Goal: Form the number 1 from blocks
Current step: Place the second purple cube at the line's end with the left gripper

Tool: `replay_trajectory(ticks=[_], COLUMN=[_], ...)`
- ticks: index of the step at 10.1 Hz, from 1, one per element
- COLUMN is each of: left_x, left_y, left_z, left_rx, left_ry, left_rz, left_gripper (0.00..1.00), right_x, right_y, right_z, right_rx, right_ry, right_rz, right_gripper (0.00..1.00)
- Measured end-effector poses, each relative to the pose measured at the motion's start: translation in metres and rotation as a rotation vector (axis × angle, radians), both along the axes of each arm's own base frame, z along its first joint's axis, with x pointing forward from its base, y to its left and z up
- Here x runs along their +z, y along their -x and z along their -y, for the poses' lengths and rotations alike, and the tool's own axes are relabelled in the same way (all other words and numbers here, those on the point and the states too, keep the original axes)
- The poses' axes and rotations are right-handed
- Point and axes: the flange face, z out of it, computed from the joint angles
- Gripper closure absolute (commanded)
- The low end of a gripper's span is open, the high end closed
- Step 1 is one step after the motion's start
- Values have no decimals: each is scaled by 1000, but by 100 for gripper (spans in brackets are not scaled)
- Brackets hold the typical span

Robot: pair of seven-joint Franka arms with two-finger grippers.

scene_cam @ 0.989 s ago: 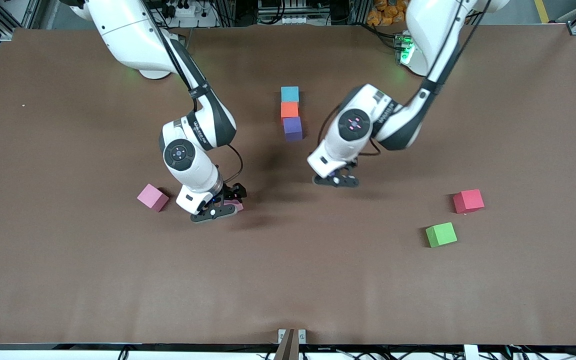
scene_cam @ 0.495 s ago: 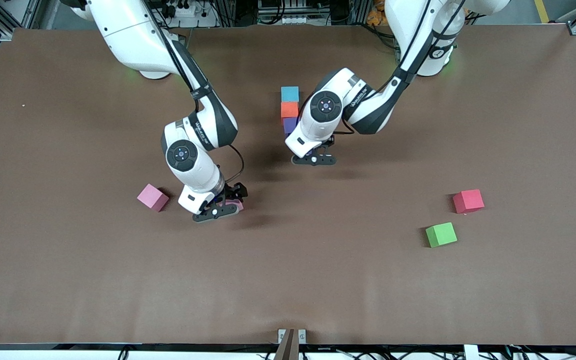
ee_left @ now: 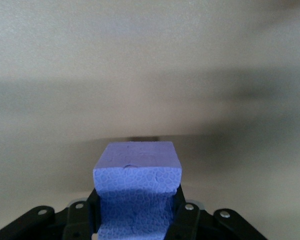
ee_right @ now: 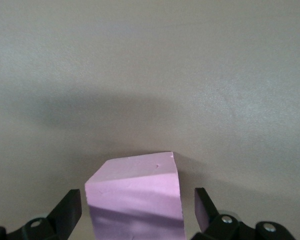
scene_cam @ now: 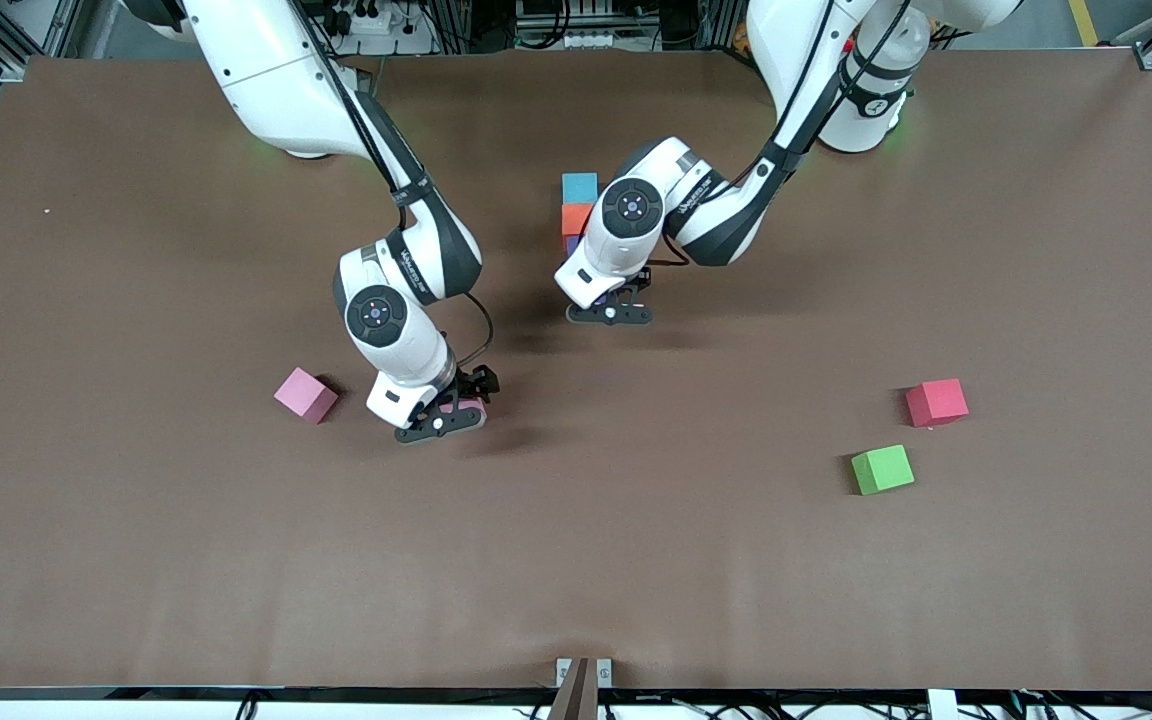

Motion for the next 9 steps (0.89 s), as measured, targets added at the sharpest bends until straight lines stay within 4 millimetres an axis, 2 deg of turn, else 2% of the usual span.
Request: replay_trajectory(ticks=[2,4,7,9], left_x=[-4,-11,-17,-20], left_y=[6,9,11,14], left_z=[6,8,10,12], left_rx=[3,4,3,-1], left_ry=[8,6,2,0], left_rz=[-4,-3,1,7], left_gripper=[100,100,100,100], right_x=[-5,-7,-4,13], right_y=[1,0,-5,-15], right_z=[3,9,16,28], right_rx=[-2,-10,-27,-52], right_ry=[6,11,14,6], right_rz=[-7,-11,-4,23], right_gripper=[24,33,38,39])
